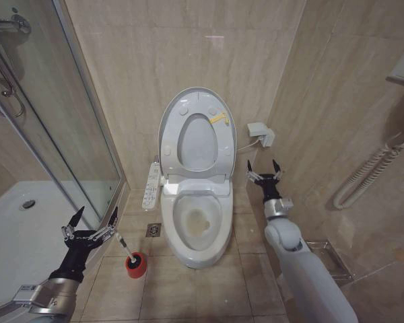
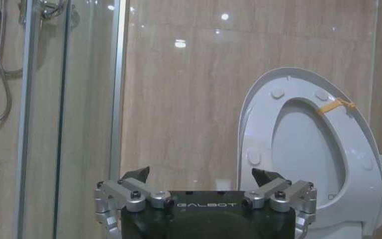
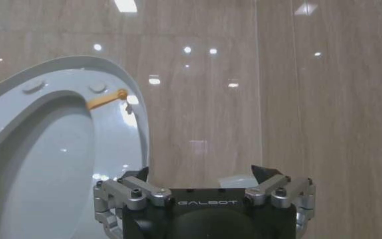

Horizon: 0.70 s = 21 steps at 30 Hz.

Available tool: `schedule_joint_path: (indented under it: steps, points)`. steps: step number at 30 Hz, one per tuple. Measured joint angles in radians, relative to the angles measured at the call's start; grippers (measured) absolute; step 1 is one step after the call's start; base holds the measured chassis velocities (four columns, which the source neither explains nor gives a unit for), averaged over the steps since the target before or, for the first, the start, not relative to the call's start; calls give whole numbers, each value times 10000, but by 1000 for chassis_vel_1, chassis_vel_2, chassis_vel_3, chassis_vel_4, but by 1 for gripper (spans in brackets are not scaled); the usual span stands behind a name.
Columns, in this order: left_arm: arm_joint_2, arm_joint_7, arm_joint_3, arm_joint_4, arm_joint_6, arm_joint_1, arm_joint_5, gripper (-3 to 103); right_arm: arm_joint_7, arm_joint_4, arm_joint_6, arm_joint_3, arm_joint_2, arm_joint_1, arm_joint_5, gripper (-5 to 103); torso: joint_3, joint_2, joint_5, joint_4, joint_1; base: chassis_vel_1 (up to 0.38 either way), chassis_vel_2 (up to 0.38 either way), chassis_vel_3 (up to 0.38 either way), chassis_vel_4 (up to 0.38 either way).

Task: Open the toilet lid, clean the toilet bowl with a toilet brush, close the toilet lid, and flush.

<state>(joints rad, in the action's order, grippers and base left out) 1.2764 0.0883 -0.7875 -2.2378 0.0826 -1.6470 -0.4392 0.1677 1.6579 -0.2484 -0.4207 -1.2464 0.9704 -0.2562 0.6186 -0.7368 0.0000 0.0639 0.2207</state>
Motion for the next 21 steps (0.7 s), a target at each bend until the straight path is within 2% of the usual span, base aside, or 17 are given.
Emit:
schedule_joint_path:
  steps: [7,13,21]
  points:
    - [0,-1,-1,0,0,1,0,100,292,735,11,46,-281,1068,294,100,0,0,-1,0,0,0,0,0,0]
    - [0,0,0,0,0,0,0,100,505,1911,386,171,-681,2284,452,100,0,-1,-2,3,-1,0,0,0,0]
    - [0,0,0,0,0,0,0,100,450,2788,674,198,-699,3124,579,100,0,0,-2,1,-1,0,0,0,0]
